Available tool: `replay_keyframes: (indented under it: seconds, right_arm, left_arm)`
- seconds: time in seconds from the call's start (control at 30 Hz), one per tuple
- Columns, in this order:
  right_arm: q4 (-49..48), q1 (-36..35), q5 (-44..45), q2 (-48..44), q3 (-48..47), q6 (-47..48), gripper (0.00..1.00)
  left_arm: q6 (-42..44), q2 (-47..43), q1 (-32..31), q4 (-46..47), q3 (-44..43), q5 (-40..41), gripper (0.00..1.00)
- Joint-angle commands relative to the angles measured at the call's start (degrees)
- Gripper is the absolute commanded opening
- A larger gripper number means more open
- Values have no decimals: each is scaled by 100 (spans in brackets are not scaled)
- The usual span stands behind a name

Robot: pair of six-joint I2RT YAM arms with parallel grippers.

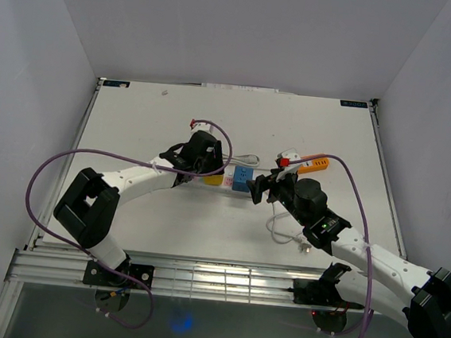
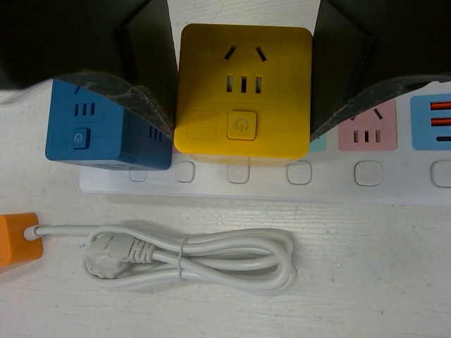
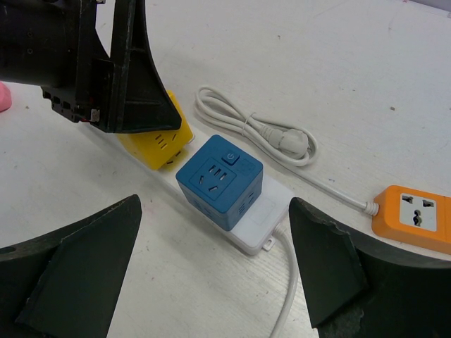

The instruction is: Insert the plug

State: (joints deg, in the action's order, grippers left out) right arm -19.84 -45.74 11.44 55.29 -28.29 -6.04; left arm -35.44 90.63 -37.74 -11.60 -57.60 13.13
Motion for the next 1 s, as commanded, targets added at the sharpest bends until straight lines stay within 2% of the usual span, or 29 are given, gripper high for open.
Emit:
replay_keyframes:
  seconds: [0.0, 0.83, 0.97]
  right_arm:
    - [-170, 30, -2, 8, -220, -64, 90]
    - [-161, 47, -11, 35, -221, -81, 90]
    - [-161, 47, -2, 44, -221, -81, 90]
  left_arm:
    - [2, -19, -32, -97, -260, 199, 0]
    - [-42, 139, -199, -159, -374, 296, 0]
    - [2, 139, -313, -133, -357, 647, 0]
